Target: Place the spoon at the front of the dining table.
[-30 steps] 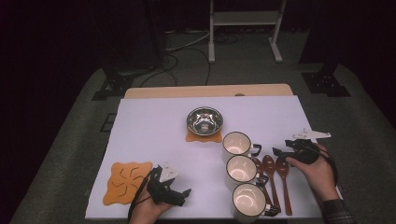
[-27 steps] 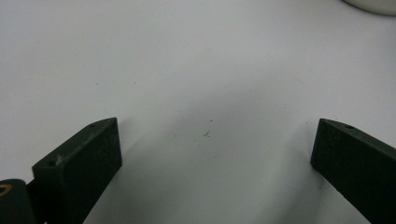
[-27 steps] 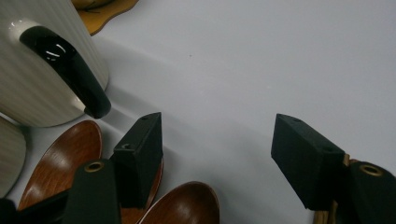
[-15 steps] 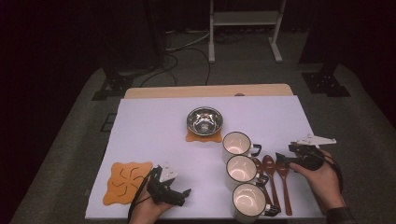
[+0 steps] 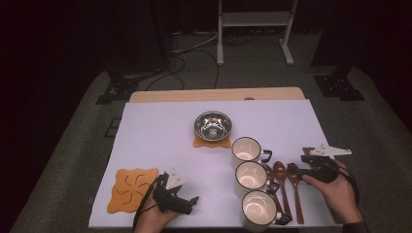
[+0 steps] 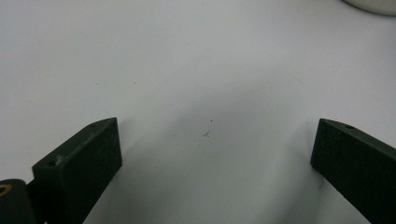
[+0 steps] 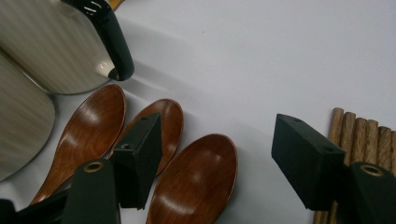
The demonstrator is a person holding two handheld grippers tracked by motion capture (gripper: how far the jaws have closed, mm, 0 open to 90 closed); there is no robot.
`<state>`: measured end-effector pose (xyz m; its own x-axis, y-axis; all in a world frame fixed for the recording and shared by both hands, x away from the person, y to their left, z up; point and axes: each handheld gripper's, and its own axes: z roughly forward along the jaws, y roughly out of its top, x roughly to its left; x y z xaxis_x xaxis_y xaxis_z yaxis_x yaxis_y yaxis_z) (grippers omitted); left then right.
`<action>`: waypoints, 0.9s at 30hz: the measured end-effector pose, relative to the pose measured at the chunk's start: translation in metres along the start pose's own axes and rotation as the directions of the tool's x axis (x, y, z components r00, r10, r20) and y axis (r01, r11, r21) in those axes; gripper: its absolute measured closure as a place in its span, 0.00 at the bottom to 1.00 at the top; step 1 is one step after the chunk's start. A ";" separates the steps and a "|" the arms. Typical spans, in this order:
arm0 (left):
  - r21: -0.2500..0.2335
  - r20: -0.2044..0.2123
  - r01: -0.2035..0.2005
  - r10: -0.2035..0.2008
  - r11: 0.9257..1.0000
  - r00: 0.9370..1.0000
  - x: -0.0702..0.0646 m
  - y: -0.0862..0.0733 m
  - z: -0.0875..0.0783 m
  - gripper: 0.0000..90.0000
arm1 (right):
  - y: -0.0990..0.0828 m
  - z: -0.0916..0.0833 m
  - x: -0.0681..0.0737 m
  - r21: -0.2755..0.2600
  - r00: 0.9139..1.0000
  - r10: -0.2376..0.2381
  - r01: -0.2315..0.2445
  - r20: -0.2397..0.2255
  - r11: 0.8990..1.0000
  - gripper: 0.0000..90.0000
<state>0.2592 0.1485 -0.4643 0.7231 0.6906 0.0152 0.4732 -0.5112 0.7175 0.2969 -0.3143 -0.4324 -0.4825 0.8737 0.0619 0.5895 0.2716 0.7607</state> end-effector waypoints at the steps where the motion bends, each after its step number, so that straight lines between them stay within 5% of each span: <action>1: 0.000 0.000 0.000 0.000 1.000 1.000 0.000 0.000 0.000 0.01 | -0.001 0.000 0.000 0.001 1.000 0.000 0.000 -0.001 1.000 0.35; 27: 0.001 0.000 0.000 0.000 1.000 1.000 0.000 0.000 0.000 0.01 | -0.020 -0.011 0.014 0.027 1.000 -0.013 0.013 -0.007 1.000 0.35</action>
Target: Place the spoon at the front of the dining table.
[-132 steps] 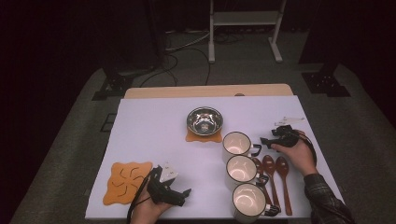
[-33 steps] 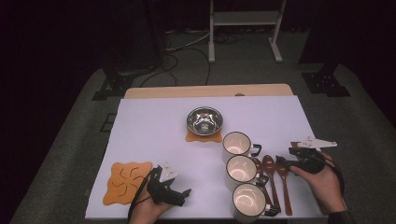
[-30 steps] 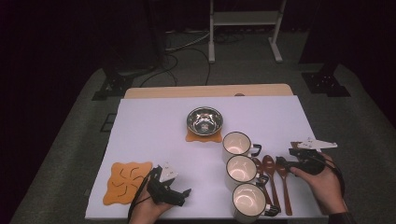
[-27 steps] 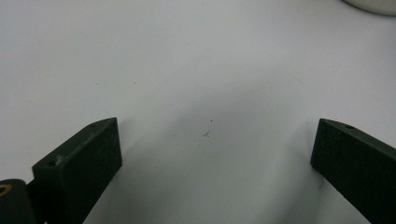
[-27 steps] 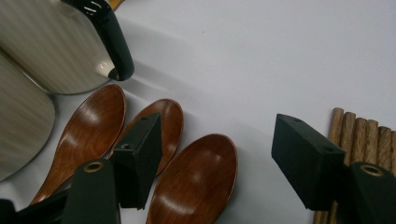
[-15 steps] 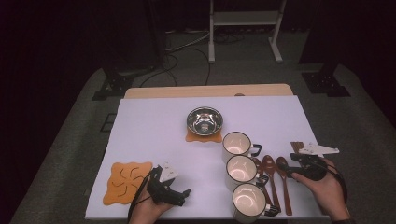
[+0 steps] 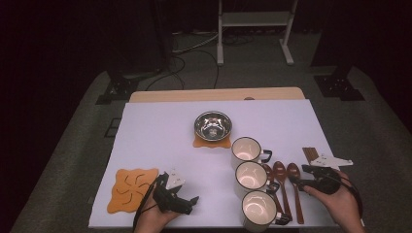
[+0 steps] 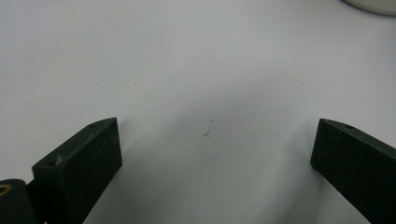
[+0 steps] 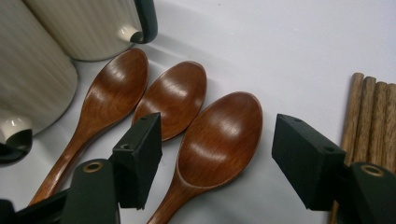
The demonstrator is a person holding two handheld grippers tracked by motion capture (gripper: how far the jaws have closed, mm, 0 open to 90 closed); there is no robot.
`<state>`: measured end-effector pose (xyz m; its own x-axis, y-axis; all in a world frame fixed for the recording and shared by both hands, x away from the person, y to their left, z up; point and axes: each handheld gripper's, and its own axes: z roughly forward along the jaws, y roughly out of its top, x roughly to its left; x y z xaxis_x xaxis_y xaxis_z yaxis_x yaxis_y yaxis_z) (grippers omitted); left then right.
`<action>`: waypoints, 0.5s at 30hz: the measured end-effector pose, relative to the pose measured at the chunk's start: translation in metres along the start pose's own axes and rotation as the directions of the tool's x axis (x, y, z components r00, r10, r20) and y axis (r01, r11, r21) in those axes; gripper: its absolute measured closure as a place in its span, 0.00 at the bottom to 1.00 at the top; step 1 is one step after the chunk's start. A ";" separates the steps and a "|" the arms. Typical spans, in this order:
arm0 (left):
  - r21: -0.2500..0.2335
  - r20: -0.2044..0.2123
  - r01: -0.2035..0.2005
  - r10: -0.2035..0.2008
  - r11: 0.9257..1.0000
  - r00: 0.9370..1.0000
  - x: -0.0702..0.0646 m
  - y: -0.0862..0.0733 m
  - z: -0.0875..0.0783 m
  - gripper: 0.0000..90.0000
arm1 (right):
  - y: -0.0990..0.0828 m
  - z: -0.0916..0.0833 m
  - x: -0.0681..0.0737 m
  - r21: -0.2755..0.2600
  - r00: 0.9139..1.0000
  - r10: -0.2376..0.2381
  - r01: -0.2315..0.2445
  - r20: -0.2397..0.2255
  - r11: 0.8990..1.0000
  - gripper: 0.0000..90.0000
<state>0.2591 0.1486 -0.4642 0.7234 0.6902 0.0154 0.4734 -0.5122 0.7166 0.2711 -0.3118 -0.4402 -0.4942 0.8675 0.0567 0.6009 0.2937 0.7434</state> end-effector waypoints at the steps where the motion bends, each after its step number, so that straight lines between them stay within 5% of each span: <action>1: -0.001 0.000 0.001 -0.001 1.000 1.000 0.000 0.000 0.000 0.01 | -0.001 -0.001 0.001 0.003 1.000 0.001 -0.001 -0.001 1.000 0.35; 15: -0.001 0.000 0.001 -0.001 1.000 1.000 0.000 0.000 0.000 0.01 | -0.009 -0.001 0.009 0.027 1.000 -0.015 0.015 0.005 1.000 0.35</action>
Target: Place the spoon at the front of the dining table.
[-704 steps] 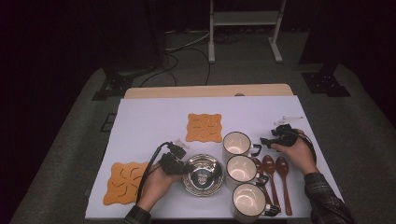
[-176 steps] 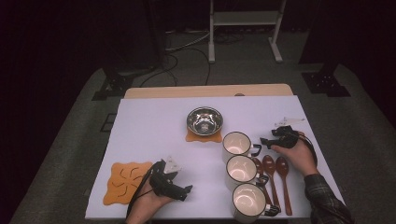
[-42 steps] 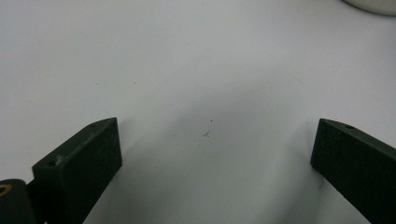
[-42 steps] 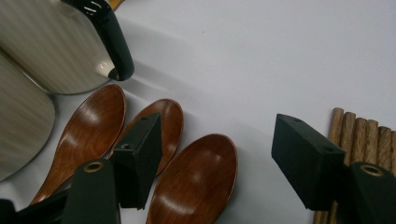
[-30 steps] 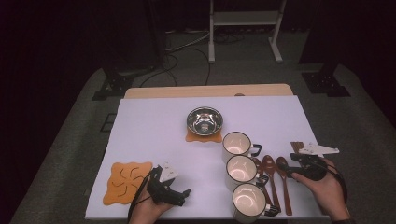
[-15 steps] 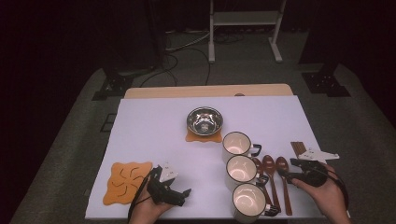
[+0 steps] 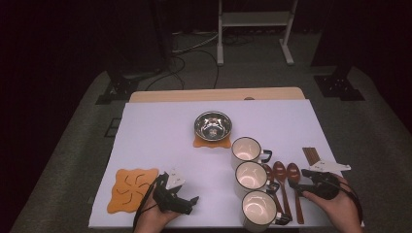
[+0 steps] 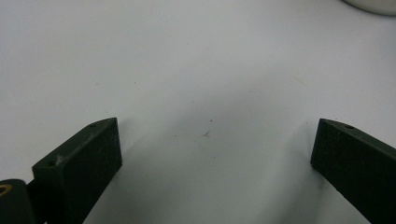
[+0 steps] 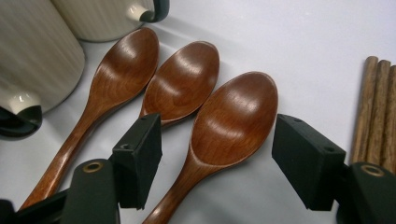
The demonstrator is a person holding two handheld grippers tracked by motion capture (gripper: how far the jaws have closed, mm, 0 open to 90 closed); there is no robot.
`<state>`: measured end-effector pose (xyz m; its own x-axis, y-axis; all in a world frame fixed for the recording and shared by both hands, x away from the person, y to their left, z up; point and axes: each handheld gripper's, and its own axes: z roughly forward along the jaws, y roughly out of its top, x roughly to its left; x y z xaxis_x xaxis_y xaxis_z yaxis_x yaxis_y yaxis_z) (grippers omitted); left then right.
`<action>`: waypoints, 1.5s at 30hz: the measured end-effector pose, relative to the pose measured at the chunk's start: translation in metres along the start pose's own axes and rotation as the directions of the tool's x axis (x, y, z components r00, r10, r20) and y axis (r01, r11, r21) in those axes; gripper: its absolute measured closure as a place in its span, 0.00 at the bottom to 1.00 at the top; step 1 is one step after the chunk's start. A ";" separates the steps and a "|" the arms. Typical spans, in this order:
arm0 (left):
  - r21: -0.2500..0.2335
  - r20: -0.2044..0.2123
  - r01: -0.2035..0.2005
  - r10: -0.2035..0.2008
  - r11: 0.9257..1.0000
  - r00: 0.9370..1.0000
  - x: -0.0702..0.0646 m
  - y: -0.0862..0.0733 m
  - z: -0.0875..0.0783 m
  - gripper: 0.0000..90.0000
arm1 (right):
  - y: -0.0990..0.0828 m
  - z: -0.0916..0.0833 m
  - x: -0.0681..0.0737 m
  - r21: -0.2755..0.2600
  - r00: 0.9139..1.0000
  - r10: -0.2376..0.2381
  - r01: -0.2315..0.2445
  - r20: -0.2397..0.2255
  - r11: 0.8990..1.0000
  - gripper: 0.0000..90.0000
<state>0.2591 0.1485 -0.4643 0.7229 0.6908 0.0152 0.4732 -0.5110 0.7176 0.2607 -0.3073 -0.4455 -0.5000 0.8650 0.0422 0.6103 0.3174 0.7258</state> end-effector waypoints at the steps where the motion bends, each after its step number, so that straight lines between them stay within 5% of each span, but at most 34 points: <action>1: 0.000 0.000 0.000 0.000 1.000 1.000 0.000 0.000 0.000 0.01 | 0.000 0.000 0.001 0.001 1.000 0.001 -0.001 0.000 1.000 0.35; 45: 0.000 0.000 0.000 0.000 1.000 1.000 0.000 0.000 0.000 0.01 | -0.029 -0.016 0.022 0.062 0.998 -0.041 0.038 0.052 0.997 0.35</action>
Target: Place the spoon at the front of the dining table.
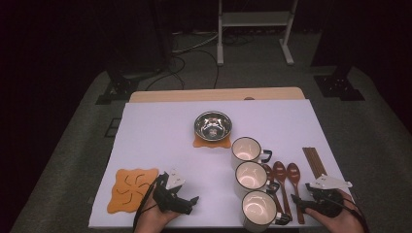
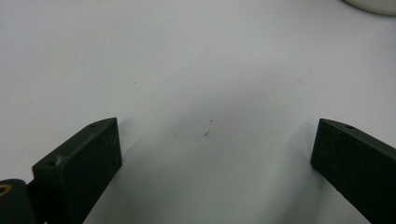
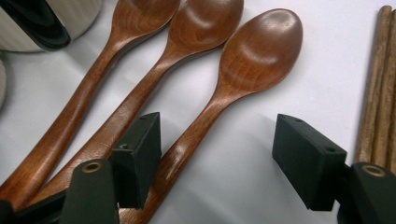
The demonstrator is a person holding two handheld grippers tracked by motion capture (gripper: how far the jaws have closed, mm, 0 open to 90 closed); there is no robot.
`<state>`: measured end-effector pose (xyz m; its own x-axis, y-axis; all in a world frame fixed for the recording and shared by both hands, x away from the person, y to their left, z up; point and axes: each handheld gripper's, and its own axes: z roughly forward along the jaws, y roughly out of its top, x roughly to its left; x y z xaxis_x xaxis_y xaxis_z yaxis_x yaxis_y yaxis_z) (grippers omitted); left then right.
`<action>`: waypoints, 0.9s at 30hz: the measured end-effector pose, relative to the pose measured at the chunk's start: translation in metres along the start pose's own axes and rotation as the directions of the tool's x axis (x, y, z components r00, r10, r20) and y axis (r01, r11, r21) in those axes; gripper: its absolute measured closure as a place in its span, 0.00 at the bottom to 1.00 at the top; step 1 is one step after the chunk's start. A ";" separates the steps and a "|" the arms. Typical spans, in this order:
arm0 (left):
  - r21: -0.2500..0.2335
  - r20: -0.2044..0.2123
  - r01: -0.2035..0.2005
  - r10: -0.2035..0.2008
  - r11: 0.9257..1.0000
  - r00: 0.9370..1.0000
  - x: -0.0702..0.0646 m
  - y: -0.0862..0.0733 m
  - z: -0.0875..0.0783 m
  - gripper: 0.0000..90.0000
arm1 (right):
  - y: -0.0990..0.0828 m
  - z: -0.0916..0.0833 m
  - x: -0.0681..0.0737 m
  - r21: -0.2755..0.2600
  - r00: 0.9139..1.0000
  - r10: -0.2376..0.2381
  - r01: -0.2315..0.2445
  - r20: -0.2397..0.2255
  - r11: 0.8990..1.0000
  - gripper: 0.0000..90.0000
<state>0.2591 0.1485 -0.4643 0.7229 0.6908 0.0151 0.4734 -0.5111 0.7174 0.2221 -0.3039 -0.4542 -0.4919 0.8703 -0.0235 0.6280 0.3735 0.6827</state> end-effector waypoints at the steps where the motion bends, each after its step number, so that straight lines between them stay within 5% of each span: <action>1: 0.000 0.000 0.000 0.000 1.000 1.000 0.000 0.000 0.000 0.01 | 0.000 0.000 0.000 0.001 1.000 -0.001 0.001 0.002 1.000 0.35; 27: 0.000 0.000 0.000 0.000 1.000 1.000 0.000 0.000 0.000 0.01 | -0.004 -0.006 -0.012 0.013 0.998 0.002 -0.003 0.057 1.000 0.34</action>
<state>0.2591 0.1485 -0.4643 0.7229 0.6907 0.0153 0.4733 -0.5112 0.7174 0.2222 -0.3180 -0.4519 -0.4554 0.8880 -0.0640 0.6368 0.3752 0.6736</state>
